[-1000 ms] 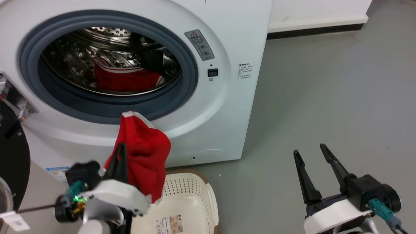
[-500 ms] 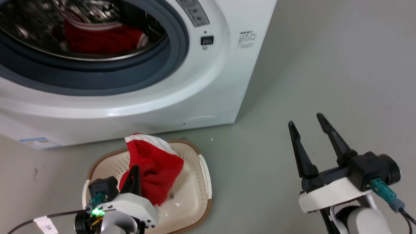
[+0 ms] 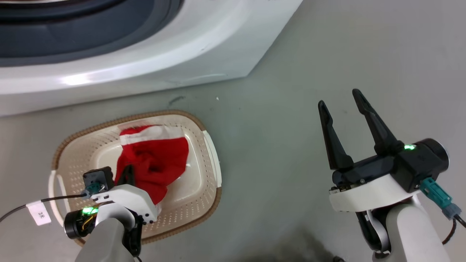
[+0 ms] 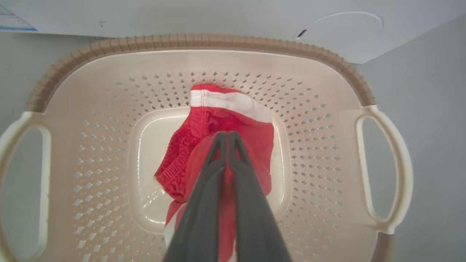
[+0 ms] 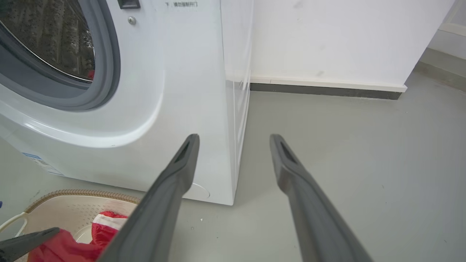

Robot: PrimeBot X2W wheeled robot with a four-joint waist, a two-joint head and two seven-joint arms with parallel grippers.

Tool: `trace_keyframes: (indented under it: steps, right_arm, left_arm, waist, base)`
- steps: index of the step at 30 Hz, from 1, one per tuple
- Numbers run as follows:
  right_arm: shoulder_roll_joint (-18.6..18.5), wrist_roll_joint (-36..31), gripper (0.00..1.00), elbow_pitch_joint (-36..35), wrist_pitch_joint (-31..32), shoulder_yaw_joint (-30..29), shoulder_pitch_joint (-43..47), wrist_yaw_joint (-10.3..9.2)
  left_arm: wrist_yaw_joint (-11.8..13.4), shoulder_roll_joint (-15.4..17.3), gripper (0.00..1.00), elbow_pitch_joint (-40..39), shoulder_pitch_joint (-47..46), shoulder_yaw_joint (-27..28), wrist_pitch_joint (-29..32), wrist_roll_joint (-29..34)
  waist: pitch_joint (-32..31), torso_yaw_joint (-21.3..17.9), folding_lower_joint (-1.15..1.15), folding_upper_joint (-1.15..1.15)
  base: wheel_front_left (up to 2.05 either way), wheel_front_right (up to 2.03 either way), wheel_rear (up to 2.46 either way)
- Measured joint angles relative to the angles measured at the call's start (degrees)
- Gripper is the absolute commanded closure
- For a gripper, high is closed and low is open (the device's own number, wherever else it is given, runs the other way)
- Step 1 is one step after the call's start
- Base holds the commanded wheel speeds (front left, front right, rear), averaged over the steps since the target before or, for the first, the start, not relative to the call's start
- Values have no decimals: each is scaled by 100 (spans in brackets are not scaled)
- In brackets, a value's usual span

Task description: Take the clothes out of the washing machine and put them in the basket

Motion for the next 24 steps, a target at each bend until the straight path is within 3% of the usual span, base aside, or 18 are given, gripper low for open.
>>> trace_keyframes:
  steps: [11,21,22,23,24]
  right_arm:
    - [-1,76,0,2,-159,99,-337,0]
    - [0,89,0,-63,-199,177,-340,0]
    - [-1,87,0,-51,-199,182,-340,0]
    - [0,81,0,-41,-199,183,-340,0]
    - [0,74,0,-2,-200,178,-339,0]
  left_arm:
    - [-45,222,100,1555,-755,168,27,-168]
    - [146,249,100,2236,-1058,229,390,-310]
    - [166,237,87,2260,-1059,212,405,-307]
    - [185,229,12,2276,-1059,197,448,-304]
    - [198,198,0,2320,-1056,172,534,-314]
  waist:
    - [923,-227,0,0]
    - [1029,-244,-1,0]
    - [1008,-240,-1,0]
    - [979,-234,-1,0]
    - [861,-201,-1,0]
  base:
    - [0,0,0]
    - [0,0,0]
    - [0,0,0]
    - [0,0,0]
    - [0,0,0]
